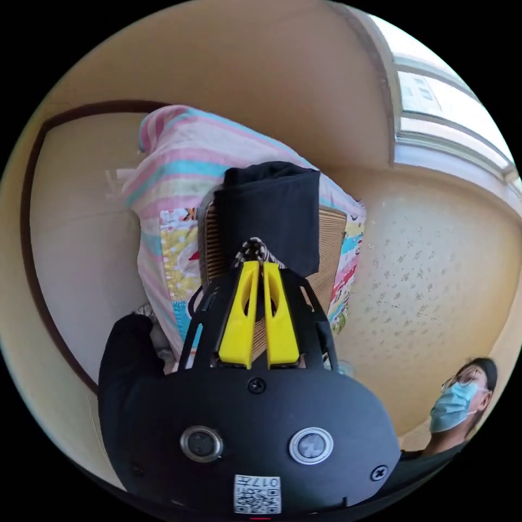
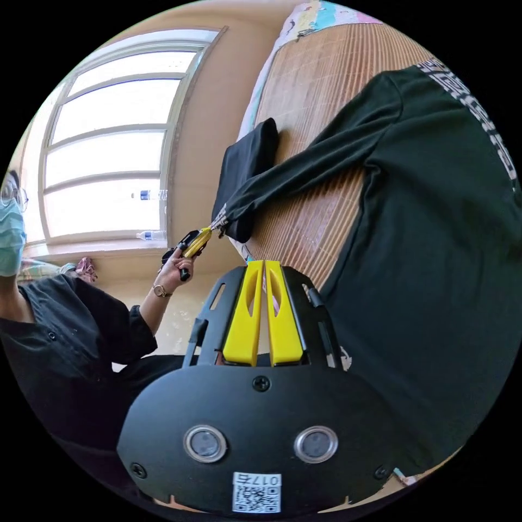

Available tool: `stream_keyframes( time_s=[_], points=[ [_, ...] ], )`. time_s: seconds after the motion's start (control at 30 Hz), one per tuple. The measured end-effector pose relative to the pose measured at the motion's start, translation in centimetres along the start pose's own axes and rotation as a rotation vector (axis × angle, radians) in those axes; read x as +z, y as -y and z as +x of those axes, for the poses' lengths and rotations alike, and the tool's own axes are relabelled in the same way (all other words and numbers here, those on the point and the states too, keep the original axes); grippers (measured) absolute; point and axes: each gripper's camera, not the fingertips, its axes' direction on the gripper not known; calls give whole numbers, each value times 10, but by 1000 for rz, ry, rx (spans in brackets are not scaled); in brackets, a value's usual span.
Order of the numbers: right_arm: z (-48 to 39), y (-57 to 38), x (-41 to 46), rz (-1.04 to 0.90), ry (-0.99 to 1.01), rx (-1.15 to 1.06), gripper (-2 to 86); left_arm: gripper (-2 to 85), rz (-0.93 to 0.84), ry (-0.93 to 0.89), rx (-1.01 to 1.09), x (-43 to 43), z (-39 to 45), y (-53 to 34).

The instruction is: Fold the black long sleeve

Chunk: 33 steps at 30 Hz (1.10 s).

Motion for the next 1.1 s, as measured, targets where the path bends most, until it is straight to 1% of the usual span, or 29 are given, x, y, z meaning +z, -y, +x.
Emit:
stream_keyframes(
  time_s=[0.07,0.1,0.17,0.2,0.27,0.3,0.33,0.4,0.47,0.5,0.53,0.57,0.6,0.63,0.67,0.7,0.73,0.77,0.8,0.83,0.87,0.93,1.03,1.1],
  points=[
    [-16,12,5,9,-10,-77,44,-2,-10,-8,150,1,35,-10],
    [-30,22,10,19,-17,-139,57,-3,-16,-22,190,2,46,-13],
    [-56,43,20,16,-13,-267,76,-5,-42,-46,370,10,96,-35],
    [-77,58,28,-6,-16,-378,82,-6,-50,-42,416,13,109,-41],
    [-110,79,40,-15,-79,-522,94,-5,-96,-53,588,28,159,-69],
    [-131,92,48,-8,-134,-601,102,-5,-107,-63,628,32,170,-76],
    [-150,106,54,-6,-179,-647,103,-4,-136,-84,703,40,190,-91],
    [-170,125,48,22,-169,-685,83,-1,-149,-97,795,48,217,-113],
    [-172,136,17,93,-131,-686,49,8,-85,-103,923,44,244,-142],
    [-162,139,-16,183,-115,-624,42,11,-65,-110,950,42,249,-148],
    [-142,133,-60,314,-109,-534,38,15,-36,-124,988,41,254,-158],
    [-130,127,-83,386,-109,-486,36,19,-34,-126,1004,46,255,-165],
    [-100,107,-128,533,-120,-385,34,21,-43,-120,1005,51,254,-167],
    [-84,94,-150,605,-130,-333,33,24,-82,-96,997,67,250,-172],
    [-49,63,-188,742,-165,-226,30,29,-147,-68,981,90,243,-175],
    [-12,27,-219,861,-227,-119,28,33,-187,-56,973,104,239,-177],
    [24,-7,-240,936,-309,-6,25,41,-275,-37,949,132,230,-181],
    [42,-23,-248,959,-351,53,24,48,-366,-25,922,163,219,-187],
    [78,-51,-258,985,-424,161,21,52,-406,-22,908,179,213,-191],
    [96,-64,-260,991,-449,208,20,53,-470,-20,884,207,201,-198],
    [131,-85,-263,985,-460,300,19,54,-514,-23,884,234,192,-207],
    [193,-112,-259,923,-371,431,20,59,-555,11,909,273,185,-217],
    [222,-127,-251,892,-285,476,27,86,-575,89,951,334,186,-222],
    [224,-142,-250,947,-202,463,45,100,-550,128,959,367,190,-215]
  ],
)
